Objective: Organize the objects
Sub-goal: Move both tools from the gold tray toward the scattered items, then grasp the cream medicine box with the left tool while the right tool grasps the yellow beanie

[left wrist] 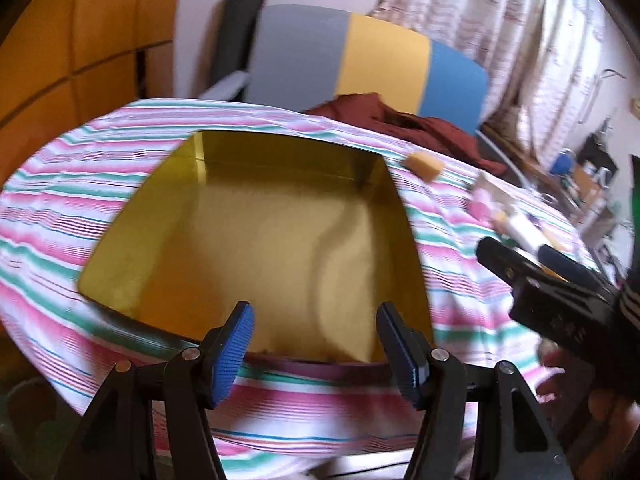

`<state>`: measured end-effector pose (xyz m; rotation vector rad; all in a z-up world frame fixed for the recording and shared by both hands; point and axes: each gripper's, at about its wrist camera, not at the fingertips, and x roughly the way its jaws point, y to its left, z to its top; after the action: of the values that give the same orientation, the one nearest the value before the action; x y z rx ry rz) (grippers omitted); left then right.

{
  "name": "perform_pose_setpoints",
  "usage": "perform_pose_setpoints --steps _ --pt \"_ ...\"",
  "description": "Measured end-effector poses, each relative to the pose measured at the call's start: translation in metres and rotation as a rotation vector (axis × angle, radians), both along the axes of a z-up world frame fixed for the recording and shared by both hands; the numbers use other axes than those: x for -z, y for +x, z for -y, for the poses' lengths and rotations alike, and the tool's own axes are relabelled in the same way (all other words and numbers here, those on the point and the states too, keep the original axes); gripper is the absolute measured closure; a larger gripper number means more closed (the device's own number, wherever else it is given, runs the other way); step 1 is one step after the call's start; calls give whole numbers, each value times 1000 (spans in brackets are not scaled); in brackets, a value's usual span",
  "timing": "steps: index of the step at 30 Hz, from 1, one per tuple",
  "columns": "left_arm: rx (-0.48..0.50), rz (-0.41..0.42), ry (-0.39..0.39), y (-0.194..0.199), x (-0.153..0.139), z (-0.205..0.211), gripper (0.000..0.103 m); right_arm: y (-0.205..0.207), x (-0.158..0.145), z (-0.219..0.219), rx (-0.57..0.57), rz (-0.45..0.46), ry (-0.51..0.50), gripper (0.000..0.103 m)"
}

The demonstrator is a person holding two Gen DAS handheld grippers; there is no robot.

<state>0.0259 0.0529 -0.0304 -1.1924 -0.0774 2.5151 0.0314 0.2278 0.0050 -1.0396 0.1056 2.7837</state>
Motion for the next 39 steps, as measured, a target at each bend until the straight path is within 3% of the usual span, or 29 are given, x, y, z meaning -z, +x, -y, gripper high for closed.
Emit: perform_pose_setpoints --steps 7,13,17,24,26,31,37,39 --pt "111 52 19 12 5 -40 38 26 0 -58 12 -3 14 0" --pt "240 -6 37 36 0 -72 38 64 -3 -148 210 -17 13 0" --pt "341 -1 66 39 -2 -99 38 91 -5 -201 348 -23 46 0" --pt "546 19 110 42 1 -176 37 126 2 -254 476 -14 104 0" --pt "618 6 88 48 5 -201 31 131 4 -266 513 -13 82 0" --pt "831 -10 25 72 22 -260 30 138 8 -276 531 -8 76 0" --pt "925 -15 -65 85 46 -300 30 138 18 -279 497 -21 24 0" --pt "917 -16 -70 84 53 -305 37 139 19 -278 479 -29 4 0"
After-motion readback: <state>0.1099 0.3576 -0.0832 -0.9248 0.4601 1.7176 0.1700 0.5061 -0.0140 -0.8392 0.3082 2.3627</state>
